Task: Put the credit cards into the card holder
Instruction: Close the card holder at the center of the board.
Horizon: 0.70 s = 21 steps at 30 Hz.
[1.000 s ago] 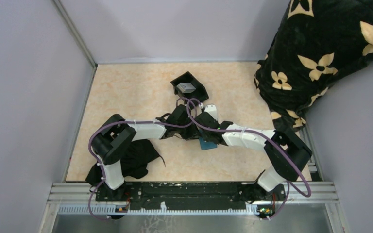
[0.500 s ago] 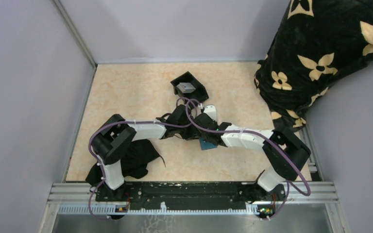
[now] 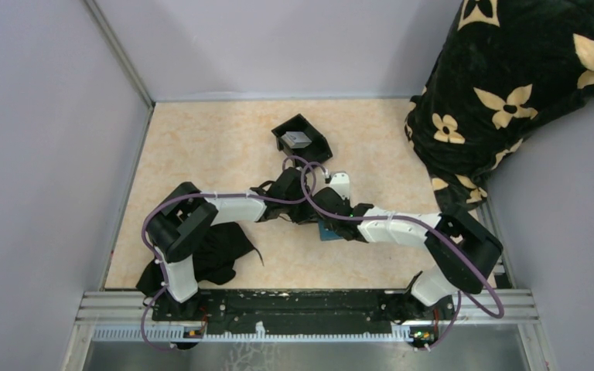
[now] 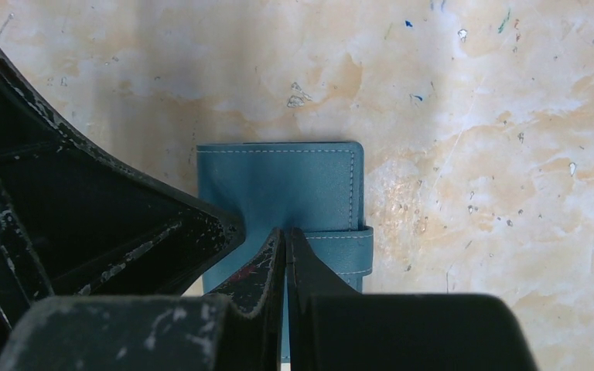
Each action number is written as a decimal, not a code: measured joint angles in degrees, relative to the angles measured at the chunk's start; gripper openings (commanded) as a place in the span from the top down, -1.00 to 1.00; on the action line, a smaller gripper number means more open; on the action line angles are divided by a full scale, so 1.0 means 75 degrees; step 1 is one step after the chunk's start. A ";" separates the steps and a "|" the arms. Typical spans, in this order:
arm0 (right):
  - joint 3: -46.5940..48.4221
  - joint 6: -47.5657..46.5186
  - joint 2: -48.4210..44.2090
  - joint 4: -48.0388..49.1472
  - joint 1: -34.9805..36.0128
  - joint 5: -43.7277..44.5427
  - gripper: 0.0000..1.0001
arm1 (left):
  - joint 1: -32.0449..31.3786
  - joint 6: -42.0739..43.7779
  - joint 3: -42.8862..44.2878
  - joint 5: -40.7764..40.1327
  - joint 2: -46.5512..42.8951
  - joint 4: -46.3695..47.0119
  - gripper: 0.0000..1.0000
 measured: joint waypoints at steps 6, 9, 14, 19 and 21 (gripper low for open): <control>-0.0326 0.0291 -0.0178 0.0376 0.0012 0.0079 1.00 | -0.0020 0.0000 0.0090 -0.0020 0.0029 -0.0125 0.41; -0.0478 0.0440 -0.0227 0.0597 0.0050 0.0172 1.00 | -0.0041 0.0000 0.0128 -0.0067 0.0029 -0.0195 0.42; -0.0851 0.0810 -0.0373 0.1107 0.0073 0.0289 1.00 | -0.0085 -0.0047 0.0172 -0.0169 0.0032 -0.0280 0.43; -0.1259 0.1271 -0.0560 0.1620 0.0093 0.0428 1.00 | -0.0125 -0.0079 0.0221 -0.0259 0.0032 -0.0370 0.43; -0.1443 0.1472 -0.0659 0.1827 0.0096 0.0466 1.00 | -0.0149 -0.0085 0.0236 -0.0297 0.0032 -0.0402 0.42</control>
